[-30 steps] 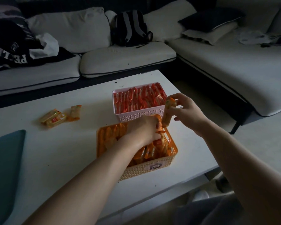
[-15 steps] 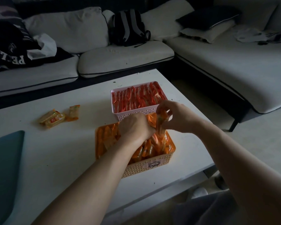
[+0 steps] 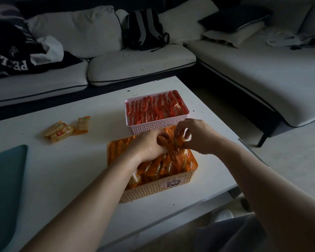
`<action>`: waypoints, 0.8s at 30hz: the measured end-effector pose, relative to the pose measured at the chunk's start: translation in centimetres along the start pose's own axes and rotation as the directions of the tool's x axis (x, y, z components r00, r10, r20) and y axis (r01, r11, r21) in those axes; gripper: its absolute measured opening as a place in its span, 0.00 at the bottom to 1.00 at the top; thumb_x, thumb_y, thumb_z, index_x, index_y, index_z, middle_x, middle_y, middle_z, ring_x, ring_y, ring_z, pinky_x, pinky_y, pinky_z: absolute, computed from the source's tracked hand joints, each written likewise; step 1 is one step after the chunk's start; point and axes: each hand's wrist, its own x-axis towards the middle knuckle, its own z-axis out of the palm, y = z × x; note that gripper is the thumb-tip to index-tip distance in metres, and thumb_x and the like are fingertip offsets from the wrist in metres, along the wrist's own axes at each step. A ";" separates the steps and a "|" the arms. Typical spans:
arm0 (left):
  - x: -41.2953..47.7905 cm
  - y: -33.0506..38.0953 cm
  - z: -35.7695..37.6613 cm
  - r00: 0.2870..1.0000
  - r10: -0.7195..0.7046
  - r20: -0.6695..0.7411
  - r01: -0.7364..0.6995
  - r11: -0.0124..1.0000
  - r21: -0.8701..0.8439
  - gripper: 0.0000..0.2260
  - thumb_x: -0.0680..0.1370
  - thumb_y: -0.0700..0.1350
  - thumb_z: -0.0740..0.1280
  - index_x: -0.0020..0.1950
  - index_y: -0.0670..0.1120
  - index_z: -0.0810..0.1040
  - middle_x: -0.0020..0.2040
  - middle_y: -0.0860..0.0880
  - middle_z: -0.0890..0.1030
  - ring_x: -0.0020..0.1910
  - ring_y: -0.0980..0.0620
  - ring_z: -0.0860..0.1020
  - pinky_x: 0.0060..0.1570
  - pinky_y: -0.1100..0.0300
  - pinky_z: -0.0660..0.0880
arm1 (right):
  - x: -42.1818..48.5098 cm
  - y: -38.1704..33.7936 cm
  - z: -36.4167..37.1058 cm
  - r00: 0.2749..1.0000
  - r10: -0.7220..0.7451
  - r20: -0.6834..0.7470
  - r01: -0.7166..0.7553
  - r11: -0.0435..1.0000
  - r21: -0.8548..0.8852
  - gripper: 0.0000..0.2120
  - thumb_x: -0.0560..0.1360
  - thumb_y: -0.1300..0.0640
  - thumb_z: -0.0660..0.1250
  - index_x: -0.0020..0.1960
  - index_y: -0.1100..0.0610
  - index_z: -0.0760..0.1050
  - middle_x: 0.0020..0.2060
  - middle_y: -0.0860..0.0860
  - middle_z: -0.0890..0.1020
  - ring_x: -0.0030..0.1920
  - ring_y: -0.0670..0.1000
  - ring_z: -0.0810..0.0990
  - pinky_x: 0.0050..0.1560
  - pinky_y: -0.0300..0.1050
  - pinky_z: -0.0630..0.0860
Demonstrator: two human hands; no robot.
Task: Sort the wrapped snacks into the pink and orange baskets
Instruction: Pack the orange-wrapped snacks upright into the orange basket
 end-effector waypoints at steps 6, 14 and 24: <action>-0.4 0.1 -0.8 0.996 0.045 0.077 -0.059 0.981 0.186 0.27 0.74 0.51 0.78 0.71 0.56 0.74 0.71 0.51 0.75 0.70 0.46 0.73 0.68 0.47 0.73 | -0.2 0.4 -0.4 0.999 0.034 0.020 -0.035 0.998 0.058 0.14 0.75 0.60 0.75 0.60 0.52 0.79 0.59 0.47 0.79 0.49 0.46 0.81 0.36 0.30 0.78; -0.7 -0.1 -0.6 0.993 0.006 0.117 -0.059 0.890 0.453 0.39 0.69 0.58 0.78 0.76 0.59 0.65 0.72 0.50 0.69 0.72 0.44 0.68 0.67 0.45 0.72 | -0.4 1.0 -0.4 0.997 0.078 -0.025 -0.072 0.984 0.163 0.05 0.77 0.60 0.73 0.51 0.53 0.80 0.57 0.48 0.80 0.51 0.51 0.83 0.44 0.37 0.82; -0.2 0.4 1.6 0.991 0.116 -0.071 -0.052 0.805 0.590 0.33 0.73 0.57 0.74 0.75 0.55 0.65 0.67 0.45 0.72 0.67 0.41 0.73 0.60 0.46 0.75 | -0.5 -0.6 0.4 0.996 0.013 0.085 -0.014 1.000 0.019 0.29 0.74 0.58 0.76 0.71 0.51 0.67 0.61 0.48 0.78 0.55 0.52 0.82 0.41 0.37 0.81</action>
